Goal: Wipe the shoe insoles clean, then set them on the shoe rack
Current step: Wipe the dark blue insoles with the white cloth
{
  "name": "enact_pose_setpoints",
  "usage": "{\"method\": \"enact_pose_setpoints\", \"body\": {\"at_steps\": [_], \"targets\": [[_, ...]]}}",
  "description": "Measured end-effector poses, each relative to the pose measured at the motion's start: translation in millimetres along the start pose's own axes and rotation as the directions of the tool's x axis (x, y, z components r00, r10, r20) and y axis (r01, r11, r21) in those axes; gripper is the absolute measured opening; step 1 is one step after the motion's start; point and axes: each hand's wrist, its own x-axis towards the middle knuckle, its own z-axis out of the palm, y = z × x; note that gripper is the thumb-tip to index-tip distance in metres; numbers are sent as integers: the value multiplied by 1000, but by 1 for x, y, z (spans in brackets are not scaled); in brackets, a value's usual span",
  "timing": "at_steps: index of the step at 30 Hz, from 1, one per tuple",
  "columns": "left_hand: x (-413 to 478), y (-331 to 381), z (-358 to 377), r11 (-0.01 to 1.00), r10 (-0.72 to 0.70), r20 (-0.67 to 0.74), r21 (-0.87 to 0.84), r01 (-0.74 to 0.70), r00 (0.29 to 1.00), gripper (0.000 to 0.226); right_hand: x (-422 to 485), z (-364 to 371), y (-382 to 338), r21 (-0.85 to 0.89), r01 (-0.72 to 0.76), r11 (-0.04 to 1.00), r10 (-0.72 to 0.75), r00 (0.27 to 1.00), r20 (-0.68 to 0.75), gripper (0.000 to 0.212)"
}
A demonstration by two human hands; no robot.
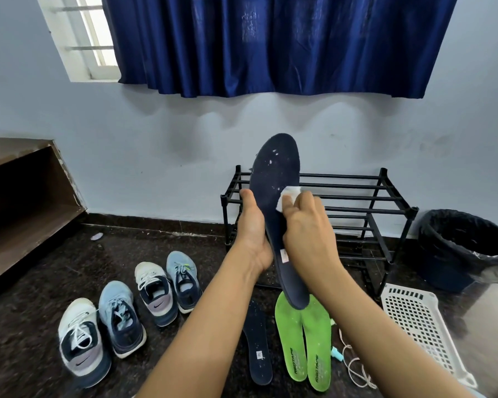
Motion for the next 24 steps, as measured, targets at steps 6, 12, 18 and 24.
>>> {"method": "enact_pose_setpoints", "body": {"at_steps": [6,12,18,24], "targets": [[3,-5,-1,1000,1,0,-3,-1,1000,67,-18,-1,-6,10,3,1000,-3,998,61,32],[4,-7,1,1000,11,21,-13,-10,1000,67,1,0,7,80,-70,994,67,997,39,42],[5,-5,-2,1000,3,25,-21,-3,1000,69,-13,1,-2,73,-40,997,37,998,40,29],[3,-5,0,999,1,43,-50,1,999,71,-7,-2,4,117,-67,991,61,997,54,43]]}}
